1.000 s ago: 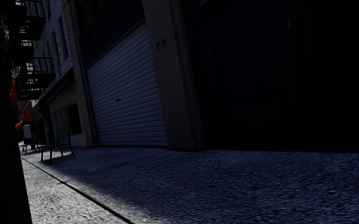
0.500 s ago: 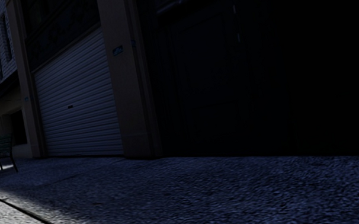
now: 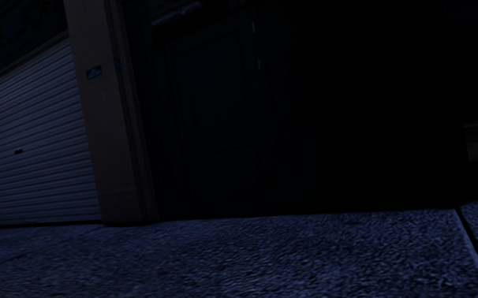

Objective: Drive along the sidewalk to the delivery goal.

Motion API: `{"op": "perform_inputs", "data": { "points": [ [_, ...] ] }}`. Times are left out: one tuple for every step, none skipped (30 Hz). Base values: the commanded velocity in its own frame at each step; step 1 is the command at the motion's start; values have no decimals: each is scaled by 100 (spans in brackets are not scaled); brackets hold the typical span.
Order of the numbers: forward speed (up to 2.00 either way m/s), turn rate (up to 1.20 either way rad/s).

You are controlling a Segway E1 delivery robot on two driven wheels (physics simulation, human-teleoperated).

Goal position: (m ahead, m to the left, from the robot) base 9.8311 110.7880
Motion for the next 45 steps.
{"op": "perform_inputs", "data": {
  "points": [
    [0,-52],
    [0,-52],
    [0,-52],
    [0,-52],
    [0,-52],
    [0,-52],
    [0,-52],
    [0,-52],
    [0,-52],
    [0,-52],
    [0,-52],
    [0,-52],
    [0,-52],
    [0,-52],
    [0,-52],
    [0,-52],
    [0,-52],
    [0,-52],
    [0,-52],
    [0,-52],
    [0,-52],
    [0,-52],
    [0,-52],
    [0,-52],
    [0,-52],
    [0,-52],
    [0,-47],
    [0,-47],
    [0,-28],
    [0,-7],
    [0,0],
    [0,0],
    [0,0],
    [0,0],
    [0,0],
    [10,0],
    [24,0],
    [29,0],
    [29,0],
    [33,0],
    [34,0],
    [34,0],
    [34,0],
    [35,0],
    [36,0]
  ]
}}
